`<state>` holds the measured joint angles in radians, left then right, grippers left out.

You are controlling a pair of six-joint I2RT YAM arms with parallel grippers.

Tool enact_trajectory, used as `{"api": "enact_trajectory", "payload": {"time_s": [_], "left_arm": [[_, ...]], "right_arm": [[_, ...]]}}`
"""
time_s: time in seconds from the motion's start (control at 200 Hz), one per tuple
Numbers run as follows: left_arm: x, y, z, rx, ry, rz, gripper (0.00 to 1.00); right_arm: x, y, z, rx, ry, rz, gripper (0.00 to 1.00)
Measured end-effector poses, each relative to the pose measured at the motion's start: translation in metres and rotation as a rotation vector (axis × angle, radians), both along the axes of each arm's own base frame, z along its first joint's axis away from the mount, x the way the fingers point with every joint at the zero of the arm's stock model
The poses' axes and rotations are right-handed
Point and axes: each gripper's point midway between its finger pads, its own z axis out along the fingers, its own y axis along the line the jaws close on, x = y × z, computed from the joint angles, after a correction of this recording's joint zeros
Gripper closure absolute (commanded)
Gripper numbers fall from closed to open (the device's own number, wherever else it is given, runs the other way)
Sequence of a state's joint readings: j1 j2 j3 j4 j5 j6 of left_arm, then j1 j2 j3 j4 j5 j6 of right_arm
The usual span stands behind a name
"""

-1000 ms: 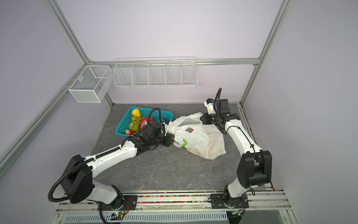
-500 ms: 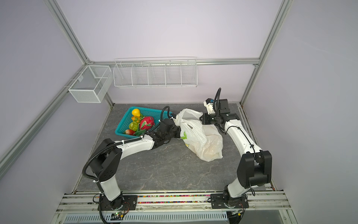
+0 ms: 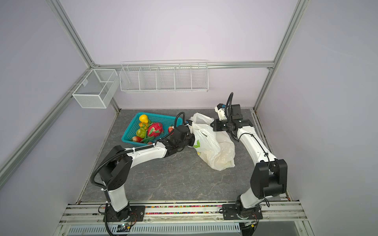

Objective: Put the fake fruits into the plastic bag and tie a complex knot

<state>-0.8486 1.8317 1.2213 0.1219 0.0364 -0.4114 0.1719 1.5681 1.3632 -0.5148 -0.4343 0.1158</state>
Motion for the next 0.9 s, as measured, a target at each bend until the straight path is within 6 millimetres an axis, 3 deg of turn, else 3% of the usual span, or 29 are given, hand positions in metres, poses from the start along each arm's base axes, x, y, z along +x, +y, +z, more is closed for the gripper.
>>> {"api": "enact_trajectory", "payload": {"time_s": [0.11, 0.26, 0.57, 0.9], "left_arm": [[0.001, 0.012, 0.014, 0.018, -0.042, -0.005, 0.21], [0.001, 0.034, 0.023, 0.065, -0.076, -0.005, 0.28], [-0.001, 0.087, 0.015, 0.263, -0.128, 0.074, 0.35], [-0.002, 0.135, 0.027, 0.476, -0.213, 0.168, 0.35]], "right_arm": [[0.000, 0.000, 0.000, -0.002, -0.002, 0.002, 0.93], [0.000, -0.001, 0.000, -0.006, -0.003, 0.001, 0.93], [0.001, -0.002, -0.002, -0.021, -0.008, 0.000, 0.93], [0.001, -0.003, -0.002, -0.024, -0.009, -0.001, 0.93]]}}
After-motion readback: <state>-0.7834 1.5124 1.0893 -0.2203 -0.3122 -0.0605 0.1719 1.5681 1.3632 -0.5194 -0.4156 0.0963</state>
